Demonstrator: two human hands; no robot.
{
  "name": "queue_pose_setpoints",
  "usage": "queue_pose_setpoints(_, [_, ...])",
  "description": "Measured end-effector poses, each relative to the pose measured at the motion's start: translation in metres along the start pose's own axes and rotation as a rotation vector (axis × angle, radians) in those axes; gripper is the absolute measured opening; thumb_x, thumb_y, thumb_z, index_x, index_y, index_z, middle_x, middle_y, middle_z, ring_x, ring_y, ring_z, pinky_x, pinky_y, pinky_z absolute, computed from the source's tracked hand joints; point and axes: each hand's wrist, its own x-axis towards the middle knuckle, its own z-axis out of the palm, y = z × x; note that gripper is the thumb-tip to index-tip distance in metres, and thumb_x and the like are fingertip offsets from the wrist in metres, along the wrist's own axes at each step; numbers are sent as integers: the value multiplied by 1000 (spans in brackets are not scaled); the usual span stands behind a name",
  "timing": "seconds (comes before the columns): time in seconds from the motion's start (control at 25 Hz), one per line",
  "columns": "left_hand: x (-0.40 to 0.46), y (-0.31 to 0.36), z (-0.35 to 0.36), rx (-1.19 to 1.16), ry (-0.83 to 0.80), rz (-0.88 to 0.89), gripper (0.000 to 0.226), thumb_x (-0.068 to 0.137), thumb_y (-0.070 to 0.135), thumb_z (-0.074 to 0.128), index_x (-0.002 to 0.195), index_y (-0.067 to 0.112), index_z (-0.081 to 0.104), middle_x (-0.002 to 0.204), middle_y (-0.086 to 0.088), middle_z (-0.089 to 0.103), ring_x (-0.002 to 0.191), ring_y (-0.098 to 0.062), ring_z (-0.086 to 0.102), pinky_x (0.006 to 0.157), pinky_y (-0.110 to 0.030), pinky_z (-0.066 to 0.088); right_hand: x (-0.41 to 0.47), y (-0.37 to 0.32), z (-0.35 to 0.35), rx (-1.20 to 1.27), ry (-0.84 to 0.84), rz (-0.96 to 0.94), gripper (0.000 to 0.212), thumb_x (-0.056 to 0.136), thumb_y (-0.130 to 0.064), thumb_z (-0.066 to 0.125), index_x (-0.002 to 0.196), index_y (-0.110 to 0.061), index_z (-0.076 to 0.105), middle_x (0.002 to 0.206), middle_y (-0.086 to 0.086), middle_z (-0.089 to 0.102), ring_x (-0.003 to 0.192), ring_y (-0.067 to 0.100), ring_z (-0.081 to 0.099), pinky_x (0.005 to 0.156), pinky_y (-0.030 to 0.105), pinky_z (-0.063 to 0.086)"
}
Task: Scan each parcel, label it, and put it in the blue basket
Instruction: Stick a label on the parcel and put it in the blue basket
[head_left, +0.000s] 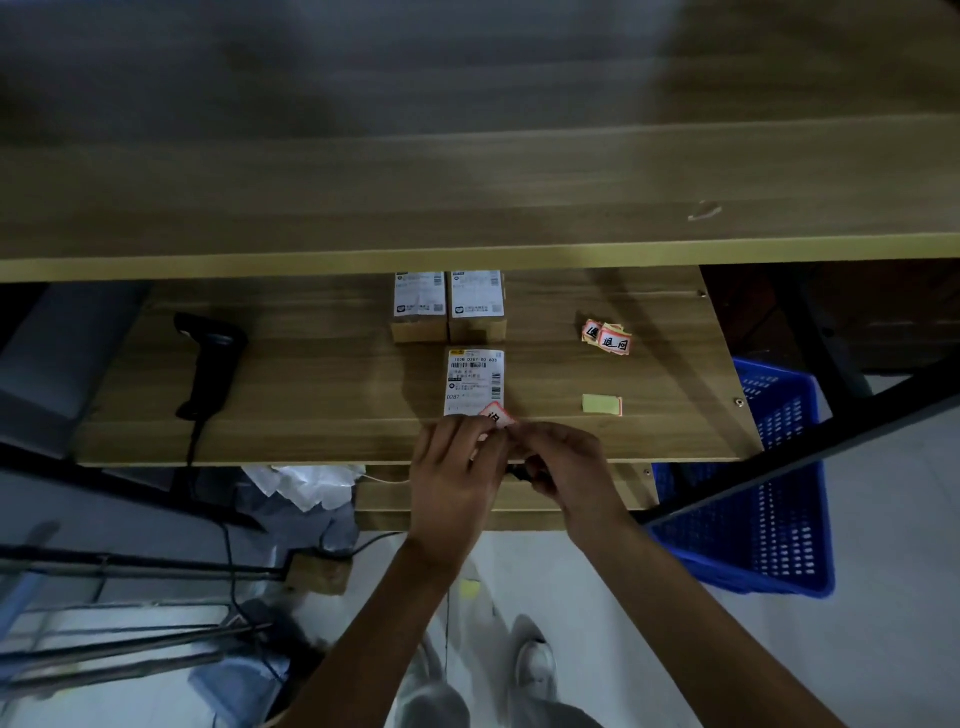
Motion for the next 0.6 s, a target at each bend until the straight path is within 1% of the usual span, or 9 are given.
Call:
queue_pose_setpoints(0.08, [-1,-1,4,-51,-43,-36,21,82,20,73,100,12,66,105,-10,68,99,-27,61,79,-34,48,5,0,2,-22,8,-16,22,85,-9,66,64,-13,68,50,0,54,45,11,45,54,23,41])
queue_pose_setpoints(0.12, [-2,-1,5,-104,-67,-95,31,83,26,72,108,11,60,110,-11,65,103,-26,57,84,-32,49,9,-1,2,-39,12,-29,23,87,-7,63,65,-12,67,48,-2,56,45,10,50,54,22,44])
queue_pose_setpoints(0.2, [-1,-2,6,-254,-120,-321,45,86,36,64,117,7,52,120,-14,55,111,-25,55,91,-29,50,22,-2,0,-106,48,-55,22,89,-8,61,68,-14,65,57,-2,63,51,10,59,51,20,47])
queue_pose_setpoints(0.24, [2,-5,9,-305,-159,-419,46,88,38,60,119,5,51,123,-14,51,114,-25,55,91,-29,53,32,-2,-2,-170,84,-72,21,88,-13,63,67,-18,65,63,-2,64,58,13,61,53,24,48])
queue_pose_setpoints(0.28, [5,-11,15,-302,-219,-460,46,90,38,54,121,4,51,126,-13,50,115,-25,56,90,-31,55,44,-1,-4,-246,123,-95,22,86,-20,66,64,-24,65,66,-4,63,63,16,59,57,30,48])
queue_pose_setpoints(0.36, [8,-26,33,-206,-388,-385,47,92,37,45,126,6,52,134,-11,50,119,-26,55,93,-37,54,67,0,-6,-362,180,-129,24,80,-33,70,58,-27,64,63,-8,63,66,17,58,65,38,49])
queue_pose_setpoints(0.44, [9,-41,51,-140,-522,-280,50,92,36,38,131,7,52,142,-12,47,129,-28,48,100,-42,49,86,-1,-4,-401,216,-133,27,77,-38,72,55,-25,62,59,-9,62,64,16,58,64,36,48])
queue_pose_setpoints(0.52, [3,-47,59,-107,-609,-257,53,92,38,35,135,11,50,147,-10,44,135,-28,43,102,-46,45,101,-3,4,-376,241,-152,28,75,-42,72,56,-25,62,59,-9,62,64,16,60,63,34,48])
queue_pose_setpoints(0.6, [-6,-43,54,-89,-632,-270,51,89,41,40,133,16,52,145,-8,47,131,-28,45,100,-45,45,111,-1,13,-358,248,-163,29,71,-50,72,58,-26,61,64,-11,65,67,15,63,64,35,51])
